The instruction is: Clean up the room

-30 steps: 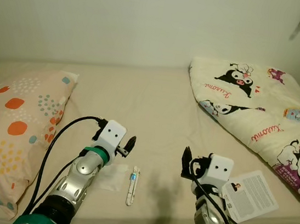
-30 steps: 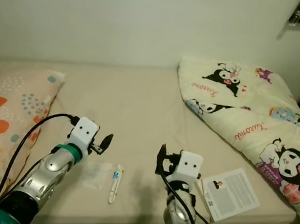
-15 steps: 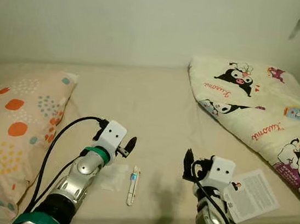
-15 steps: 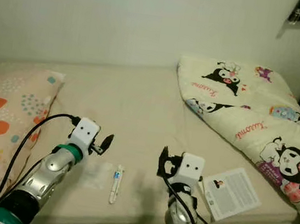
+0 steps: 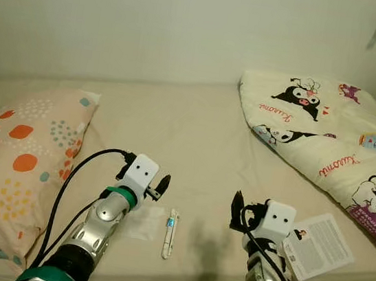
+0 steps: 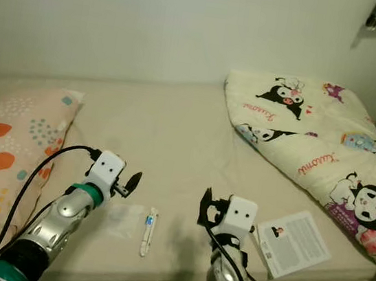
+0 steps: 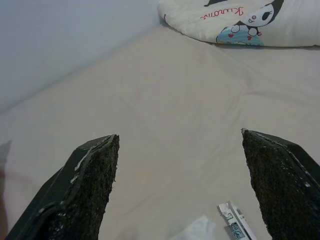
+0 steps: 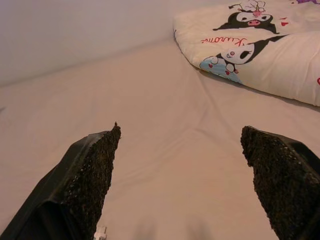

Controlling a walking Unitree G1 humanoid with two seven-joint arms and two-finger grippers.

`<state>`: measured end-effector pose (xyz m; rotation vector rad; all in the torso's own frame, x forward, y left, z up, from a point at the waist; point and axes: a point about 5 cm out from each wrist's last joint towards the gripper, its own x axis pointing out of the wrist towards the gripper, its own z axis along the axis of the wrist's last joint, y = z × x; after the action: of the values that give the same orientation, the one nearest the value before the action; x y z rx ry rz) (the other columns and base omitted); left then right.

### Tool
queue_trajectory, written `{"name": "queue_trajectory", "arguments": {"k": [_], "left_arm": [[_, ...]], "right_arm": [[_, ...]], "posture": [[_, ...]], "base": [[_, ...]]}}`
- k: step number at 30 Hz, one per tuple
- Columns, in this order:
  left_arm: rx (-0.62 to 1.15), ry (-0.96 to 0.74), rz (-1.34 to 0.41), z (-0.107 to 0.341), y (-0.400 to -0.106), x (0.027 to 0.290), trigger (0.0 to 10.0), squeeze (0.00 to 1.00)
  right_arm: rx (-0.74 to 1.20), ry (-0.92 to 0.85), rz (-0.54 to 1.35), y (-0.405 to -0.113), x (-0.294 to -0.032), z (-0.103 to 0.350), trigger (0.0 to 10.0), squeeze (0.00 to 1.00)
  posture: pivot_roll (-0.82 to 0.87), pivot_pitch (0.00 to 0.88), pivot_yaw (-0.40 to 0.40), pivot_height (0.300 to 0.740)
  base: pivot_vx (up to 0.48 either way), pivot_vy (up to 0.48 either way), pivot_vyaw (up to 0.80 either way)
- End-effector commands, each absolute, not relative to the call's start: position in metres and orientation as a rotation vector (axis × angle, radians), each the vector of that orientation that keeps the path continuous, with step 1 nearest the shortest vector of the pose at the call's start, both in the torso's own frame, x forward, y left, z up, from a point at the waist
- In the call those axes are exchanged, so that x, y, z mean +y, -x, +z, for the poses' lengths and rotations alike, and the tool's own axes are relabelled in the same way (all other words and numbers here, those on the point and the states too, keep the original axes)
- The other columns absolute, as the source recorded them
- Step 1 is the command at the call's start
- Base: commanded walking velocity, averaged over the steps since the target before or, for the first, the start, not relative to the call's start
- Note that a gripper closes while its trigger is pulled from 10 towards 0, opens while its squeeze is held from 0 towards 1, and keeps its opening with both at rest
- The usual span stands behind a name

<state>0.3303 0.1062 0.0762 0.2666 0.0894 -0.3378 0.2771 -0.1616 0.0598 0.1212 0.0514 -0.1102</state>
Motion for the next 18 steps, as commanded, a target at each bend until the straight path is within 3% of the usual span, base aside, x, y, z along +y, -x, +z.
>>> {"name": "queue_trajectory", "arguments": {"k": [1,18], "left_arm": [[0.094,-0.272,-0.335,0.0756,-0.3313,0.1084,10.0,0.0],[0.094,-0.271,-0.317,0.0739,-0.3287,0.1118,10.0,0.0]], "right_arm": [[0.063,-0.129,-0.111,-0.2762,-0.1595,0.0588,10.0,0.0],[0.072,-0.126,-0.093,-0.2779,-0.1558,0.0585,10.0,0.0]], "posture": [[-0.21,0.0,0.131,0.73],[-0.16,0.0,0.12,0.73]], "base": [[0.0,0.0,0.0],[0.0,0.0,0.0]]}}
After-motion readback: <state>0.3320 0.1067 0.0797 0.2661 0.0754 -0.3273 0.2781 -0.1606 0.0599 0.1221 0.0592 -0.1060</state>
